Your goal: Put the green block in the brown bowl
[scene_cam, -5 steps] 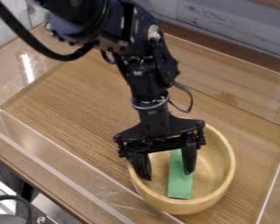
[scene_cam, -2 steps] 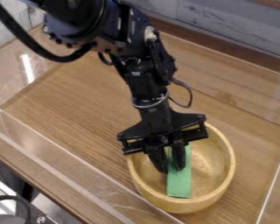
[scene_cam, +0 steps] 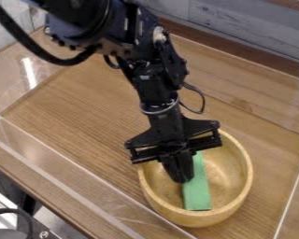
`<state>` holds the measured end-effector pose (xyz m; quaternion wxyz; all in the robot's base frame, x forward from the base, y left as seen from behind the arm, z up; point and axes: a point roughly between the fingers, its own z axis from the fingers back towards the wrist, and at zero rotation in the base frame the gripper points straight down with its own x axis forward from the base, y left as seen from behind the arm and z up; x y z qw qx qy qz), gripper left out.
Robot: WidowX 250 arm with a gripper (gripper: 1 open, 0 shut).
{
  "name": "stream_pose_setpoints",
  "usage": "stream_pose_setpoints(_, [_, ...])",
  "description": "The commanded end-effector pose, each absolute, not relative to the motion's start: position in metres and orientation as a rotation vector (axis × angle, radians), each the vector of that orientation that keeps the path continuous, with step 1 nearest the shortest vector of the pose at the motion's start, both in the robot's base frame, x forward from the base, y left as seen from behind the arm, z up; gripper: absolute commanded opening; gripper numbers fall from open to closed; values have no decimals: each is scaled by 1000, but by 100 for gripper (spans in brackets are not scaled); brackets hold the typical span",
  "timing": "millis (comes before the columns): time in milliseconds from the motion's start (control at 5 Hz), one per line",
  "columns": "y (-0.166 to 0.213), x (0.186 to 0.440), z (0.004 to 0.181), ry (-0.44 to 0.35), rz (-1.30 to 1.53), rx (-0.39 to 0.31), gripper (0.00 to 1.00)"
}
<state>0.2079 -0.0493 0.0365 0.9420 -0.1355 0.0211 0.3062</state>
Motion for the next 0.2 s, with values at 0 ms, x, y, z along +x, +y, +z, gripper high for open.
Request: stream_pose_setpoints(0, [-43, 199, 26, 81, 642, -255, 0])
